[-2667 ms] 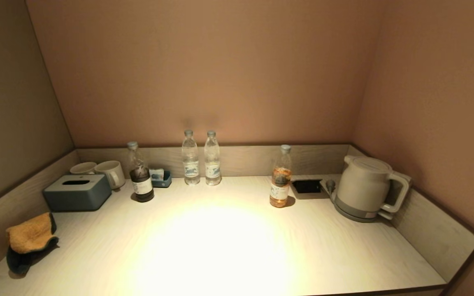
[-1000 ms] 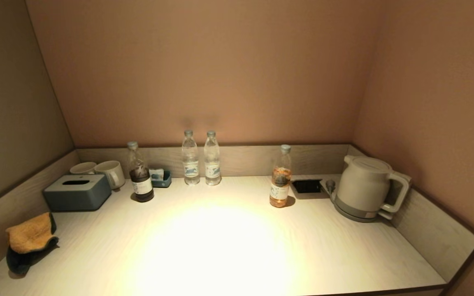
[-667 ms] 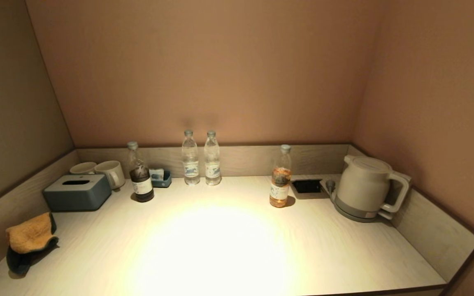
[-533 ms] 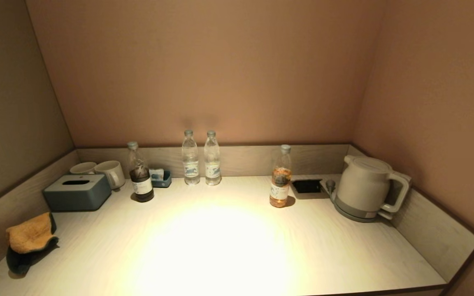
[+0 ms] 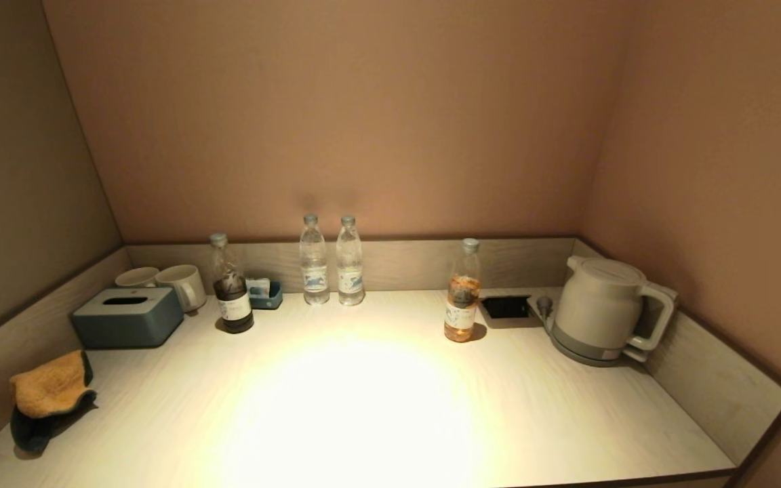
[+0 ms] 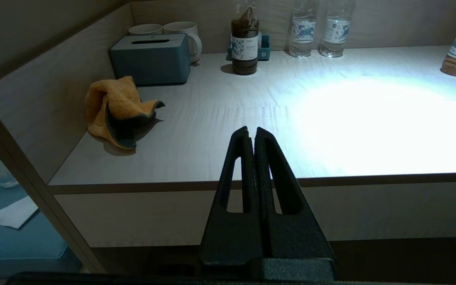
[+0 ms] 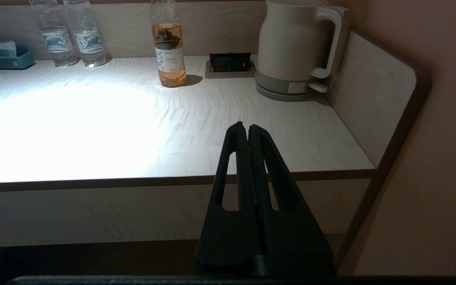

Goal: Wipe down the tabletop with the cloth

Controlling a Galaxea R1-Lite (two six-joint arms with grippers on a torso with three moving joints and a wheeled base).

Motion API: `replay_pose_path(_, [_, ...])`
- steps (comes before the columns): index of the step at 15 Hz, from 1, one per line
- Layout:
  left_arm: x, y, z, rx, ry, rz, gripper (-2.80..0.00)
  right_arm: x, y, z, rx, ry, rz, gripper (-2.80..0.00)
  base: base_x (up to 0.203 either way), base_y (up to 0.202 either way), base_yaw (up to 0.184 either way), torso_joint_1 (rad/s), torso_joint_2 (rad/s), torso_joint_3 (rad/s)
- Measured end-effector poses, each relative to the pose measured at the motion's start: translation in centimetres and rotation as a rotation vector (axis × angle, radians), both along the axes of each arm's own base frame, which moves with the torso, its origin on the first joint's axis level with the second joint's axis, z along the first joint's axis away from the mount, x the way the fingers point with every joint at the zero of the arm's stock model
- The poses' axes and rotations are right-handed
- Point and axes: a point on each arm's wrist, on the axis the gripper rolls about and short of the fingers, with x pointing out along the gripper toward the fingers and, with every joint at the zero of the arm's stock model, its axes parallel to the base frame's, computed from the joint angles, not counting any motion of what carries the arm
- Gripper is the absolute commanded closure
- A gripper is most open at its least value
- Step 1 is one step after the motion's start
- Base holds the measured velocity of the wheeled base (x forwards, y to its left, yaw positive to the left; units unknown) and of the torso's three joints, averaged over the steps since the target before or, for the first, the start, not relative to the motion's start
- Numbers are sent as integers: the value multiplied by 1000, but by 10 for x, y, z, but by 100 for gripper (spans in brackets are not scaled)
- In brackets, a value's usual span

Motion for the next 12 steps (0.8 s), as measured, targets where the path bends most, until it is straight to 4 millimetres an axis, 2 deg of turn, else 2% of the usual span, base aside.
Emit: replay_pose_path(12, [0,0,0,-6,0,0,0,0,0,0,0,1,0,0,0,0,0,0,0,0])
